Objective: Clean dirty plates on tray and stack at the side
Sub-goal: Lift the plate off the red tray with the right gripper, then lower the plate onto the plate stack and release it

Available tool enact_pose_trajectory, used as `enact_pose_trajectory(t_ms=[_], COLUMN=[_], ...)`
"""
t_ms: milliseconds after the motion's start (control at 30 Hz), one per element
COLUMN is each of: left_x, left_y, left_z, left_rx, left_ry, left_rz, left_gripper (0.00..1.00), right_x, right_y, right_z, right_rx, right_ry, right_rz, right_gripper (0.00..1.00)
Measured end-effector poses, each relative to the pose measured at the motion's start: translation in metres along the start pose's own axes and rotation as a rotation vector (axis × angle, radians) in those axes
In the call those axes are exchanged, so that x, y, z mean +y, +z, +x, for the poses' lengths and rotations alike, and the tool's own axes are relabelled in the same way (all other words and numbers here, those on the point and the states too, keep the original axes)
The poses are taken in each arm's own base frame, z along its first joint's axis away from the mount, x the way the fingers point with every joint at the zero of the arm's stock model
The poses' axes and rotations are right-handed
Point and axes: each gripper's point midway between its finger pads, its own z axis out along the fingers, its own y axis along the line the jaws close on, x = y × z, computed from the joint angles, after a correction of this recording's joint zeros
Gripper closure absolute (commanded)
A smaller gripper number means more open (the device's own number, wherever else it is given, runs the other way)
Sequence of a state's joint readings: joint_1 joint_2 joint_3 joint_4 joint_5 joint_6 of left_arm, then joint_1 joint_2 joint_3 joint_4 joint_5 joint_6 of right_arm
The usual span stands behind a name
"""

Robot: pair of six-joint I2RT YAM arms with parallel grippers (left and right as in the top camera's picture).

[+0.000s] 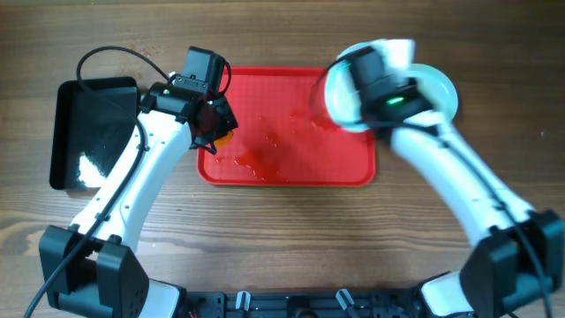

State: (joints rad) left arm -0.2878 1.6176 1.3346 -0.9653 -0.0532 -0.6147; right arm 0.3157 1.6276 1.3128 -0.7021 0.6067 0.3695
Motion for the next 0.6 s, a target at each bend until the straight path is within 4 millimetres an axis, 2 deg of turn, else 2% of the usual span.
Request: enact_pose_trajectory(t_ms=[133,267,333,400,533,567,600], left_x=[0.001,0.001,0.001,0.001,0.000,-0.001,-0.002], left_y=[0.000,0.000,0.000,0.000,0.000,0.000,0.000], left_z=[0.001,0.001,0.001,0.001,0.001,0.002,0.003], left_rx=[0.002,0.003,0.003,0.003,0.003,0.004,0.004], left_ry=[0.000,0.000,0.000,0.000,0.003,0.005,0.010], left_rz=[-0.002,-0.002,-0.002,-0.002,-0.002,-0.001,0.000], left_gripper=[0.96,0.96,0.96,0.96,0.96,0.96,0.96], right_x=[-0.066,-0.109,-0.120,-0.123,-0.113,-0.111,-0.107], right_y=[0.035,0.057,0.065,0.074,0.097,0.102,0.111], right_z=[-0.001,0.006,0.011,0.018,0.030,0.032,0.037], right_rx=[0.122,0.193,0.220,0.249,0.300,0.305,0.320], right_ry=[0.284,0.453,0.500,0.518,0.513,0.511,0.506], right_rz=[-0.076,-0.120,-0.133,-0.141,-0.150,-0.149,-0.145], right_gripper=[0.96,0.96,0.96,0.96,0.96,0.93,0.65])
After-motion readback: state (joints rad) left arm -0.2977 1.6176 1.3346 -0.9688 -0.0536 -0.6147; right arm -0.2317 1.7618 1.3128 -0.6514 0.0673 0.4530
